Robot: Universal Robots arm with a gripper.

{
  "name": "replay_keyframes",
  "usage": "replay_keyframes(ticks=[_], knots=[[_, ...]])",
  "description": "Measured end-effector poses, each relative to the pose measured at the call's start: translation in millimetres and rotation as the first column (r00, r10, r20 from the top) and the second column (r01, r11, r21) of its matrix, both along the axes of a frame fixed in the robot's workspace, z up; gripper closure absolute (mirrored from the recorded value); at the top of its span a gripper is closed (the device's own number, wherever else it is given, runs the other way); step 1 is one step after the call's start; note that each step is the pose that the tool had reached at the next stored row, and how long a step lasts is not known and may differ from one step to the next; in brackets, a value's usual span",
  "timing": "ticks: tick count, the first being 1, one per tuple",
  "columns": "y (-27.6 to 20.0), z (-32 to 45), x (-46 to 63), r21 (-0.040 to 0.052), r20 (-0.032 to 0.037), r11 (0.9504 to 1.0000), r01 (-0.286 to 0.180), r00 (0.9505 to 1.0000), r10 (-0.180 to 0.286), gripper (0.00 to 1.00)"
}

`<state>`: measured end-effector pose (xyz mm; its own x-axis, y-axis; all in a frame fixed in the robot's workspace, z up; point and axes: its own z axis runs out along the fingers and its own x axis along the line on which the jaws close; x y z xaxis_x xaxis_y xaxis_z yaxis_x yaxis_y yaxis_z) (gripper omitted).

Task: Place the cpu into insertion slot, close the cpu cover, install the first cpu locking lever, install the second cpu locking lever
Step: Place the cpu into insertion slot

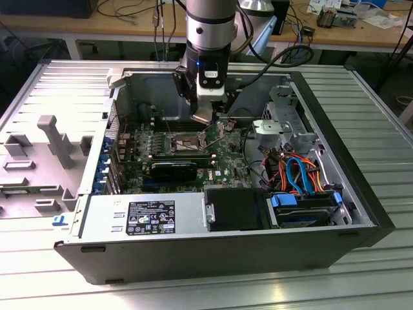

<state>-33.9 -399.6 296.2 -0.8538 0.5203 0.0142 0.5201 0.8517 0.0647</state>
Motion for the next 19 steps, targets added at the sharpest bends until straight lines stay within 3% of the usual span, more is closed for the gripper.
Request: replay_keyframes(ticks=[19], knots=[[0.0,-1.3,0.0,-0.0009,0.0000,0.9983,0.057,0.9983,-0.057,0.45]])
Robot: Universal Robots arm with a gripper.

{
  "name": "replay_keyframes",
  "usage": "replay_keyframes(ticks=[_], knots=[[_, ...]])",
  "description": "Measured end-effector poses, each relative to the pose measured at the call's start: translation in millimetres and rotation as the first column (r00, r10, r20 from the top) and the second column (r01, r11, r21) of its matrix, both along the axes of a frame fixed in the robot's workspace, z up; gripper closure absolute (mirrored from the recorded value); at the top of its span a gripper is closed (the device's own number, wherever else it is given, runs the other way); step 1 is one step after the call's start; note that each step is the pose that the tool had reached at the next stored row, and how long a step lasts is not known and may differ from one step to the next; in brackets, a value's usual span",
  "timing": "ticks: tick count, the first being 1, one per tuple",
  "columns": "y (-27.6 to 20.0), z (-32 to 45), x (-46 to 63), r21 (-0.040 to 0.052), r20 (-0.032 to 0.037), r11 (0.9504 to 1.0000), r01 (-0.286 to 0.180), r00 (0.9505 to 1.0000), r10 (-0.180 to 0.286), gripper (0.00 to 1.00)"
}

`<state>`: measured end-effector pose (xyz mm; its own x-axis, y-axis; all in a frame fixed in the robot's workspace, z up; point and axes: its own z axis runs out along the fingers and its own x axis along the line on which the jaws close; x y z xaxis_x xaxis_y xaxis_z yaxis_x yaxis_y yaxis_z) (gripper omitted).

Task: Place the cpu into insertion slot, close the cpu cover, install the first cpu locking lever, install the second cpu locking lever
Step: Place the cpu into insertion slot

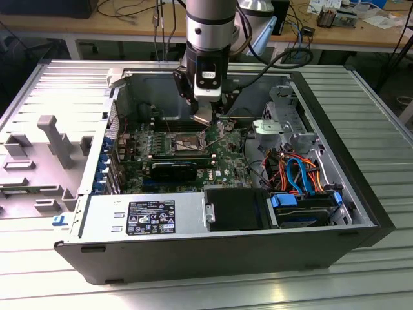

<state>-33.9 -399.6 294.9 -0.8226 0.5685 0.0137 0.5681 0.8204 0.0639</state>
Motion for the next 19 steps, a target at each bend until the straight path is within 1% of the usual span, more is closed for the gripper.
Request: replay_keyframes(ticks=[5,19], knots=[[0.0,-0.6,0.0,-0.0005,0.0000,0.9997,0.023,0.9997,-0.023,0.45],[0.0,-1.6,0.0,-0.0012,0.0000,0.9981,0.061,0.9981,-0.061,0.45]])
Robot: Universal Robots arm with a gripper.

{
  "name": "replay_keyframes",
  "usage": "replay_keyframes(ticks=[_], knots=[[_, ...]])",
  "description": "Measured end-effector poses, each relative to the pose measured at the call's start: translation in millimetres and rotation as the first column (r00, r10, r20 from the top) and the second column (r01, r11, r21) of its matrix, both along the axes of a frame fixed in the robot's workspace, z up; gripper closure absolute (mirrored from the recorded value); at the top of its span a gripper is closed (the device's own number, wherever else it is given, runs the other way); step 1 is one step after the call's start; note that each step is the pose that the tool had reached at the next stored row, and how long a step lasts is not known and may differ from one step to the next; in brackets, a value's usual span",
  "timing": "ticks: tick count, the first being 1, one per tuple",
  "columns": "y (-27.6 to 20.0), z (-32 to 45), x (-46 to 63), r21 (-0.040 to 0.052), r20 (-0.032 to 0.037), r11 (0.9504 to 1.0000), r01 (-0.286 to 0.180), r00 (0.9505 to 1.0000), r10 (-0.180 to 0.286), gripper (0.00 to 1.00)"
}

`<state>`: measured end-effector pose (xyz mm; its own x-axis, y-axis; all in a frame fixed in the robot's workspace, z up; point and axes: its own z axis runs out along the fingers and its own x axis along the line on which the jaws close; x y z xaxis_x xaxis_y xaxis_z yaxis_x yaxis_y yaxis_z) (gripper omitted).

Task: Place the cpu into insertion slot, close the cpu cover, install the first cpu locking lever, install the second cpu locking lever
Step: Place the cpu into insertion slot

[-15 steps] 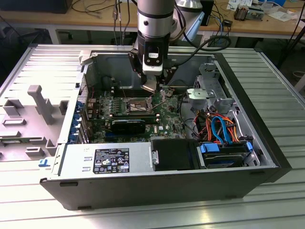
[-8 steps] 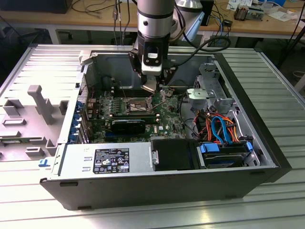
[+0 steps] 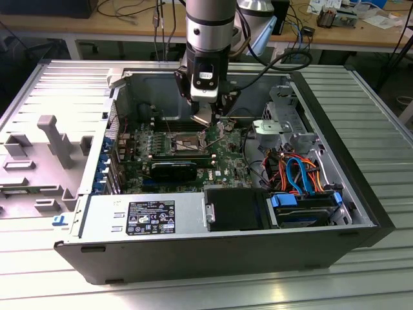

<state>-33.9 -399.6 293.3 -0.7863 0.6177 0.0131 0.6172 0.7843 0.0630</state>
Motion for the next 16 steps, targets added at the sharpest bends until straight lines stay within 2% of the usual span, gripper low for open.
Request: replay_keyframes(ticks=[16], knots=[[0.0,-1.4,0.0,-0.0002,0.0000,0.9991,0.043,0.9991,-0.043,0.45]])
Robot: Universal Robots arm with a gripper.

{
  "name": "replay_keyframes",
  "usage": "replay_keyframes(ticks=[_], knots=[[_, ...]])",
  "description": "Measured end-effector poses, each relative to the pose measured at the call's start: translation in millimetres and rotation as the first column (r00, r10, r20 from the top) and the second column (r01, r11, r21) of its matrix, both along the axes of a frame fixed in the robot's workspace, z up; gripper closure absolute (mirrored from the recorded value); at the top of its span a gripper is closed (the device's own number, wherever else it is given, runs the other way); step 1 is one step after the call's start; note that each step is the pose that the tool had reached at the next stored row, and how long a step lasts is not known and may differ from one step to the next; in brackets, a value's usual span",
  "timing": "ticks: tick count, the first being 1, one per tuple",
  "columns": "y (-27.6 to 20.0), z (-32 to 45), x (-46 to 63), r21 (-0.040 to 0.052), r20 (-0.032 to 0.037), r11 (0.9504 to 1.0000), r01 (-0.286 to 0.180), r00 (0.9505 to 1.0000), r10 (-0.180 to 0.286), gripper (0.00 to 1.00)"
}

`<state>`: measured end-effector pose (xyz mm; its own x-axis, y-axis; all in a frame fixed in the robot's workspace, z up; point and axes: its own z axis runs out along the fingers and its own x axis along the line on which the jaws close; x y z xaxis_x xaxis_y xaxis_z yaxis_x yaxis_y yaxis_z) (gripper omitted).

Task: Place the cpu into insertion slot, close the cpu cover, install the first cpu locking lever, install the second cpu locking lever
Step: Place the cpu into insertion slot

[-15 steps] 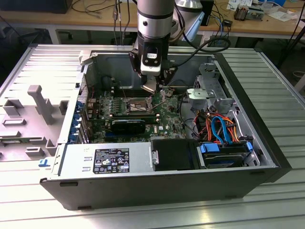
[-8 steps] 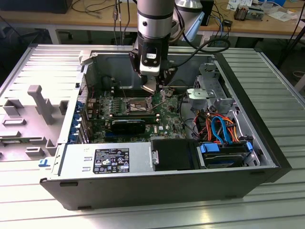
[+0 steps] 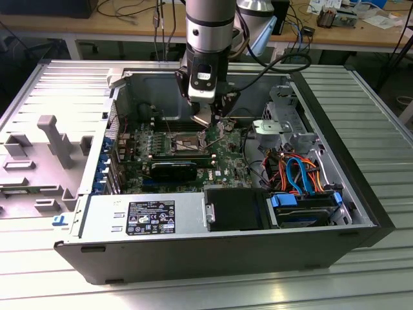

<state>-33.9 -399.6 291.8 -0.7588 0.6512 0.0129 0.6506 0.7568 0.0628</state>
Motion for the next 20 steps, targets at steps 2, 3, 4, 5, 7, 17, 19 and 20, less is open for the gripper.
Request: replay_keyframes(ticks=[2,3,4,5,7,17,19,20], knots=[[0.0,-0.2,0.0,0.0000,0.0000,1.0000,0.004,1.0000,-0.004,0.45],[0.0,-0.2,0.0,0.0000,0.0000,1.0000,0.006,1.0000,-0.006,0.45],[0.0,-0.3,0.0,0.0000,0.0000,1.0000,0.008,1.0000,-0.008,0.45],[0.0,-0.4,0.0,0.0000,0.0001,0.9999,0.010,0.9999,-0.010,0.45],[0.0,-0.5,0.0,-0.0001,0.0000,0.9999,0.015,0.9999,-0.015,0.45],[0.0,-1.2,0.0,-0.0002,0.0000,0.9994,0.035,0.9994,-0.035,0.45],[0.0,-1.5,0.0,-0.0001,0.0000,0.9991,0.042,0.9991,-0.042,0.45],[0.0,-1.6,0.0,-0.0002,0.0001,0.9990,0.044,0.9990,-0.044,0.45]])
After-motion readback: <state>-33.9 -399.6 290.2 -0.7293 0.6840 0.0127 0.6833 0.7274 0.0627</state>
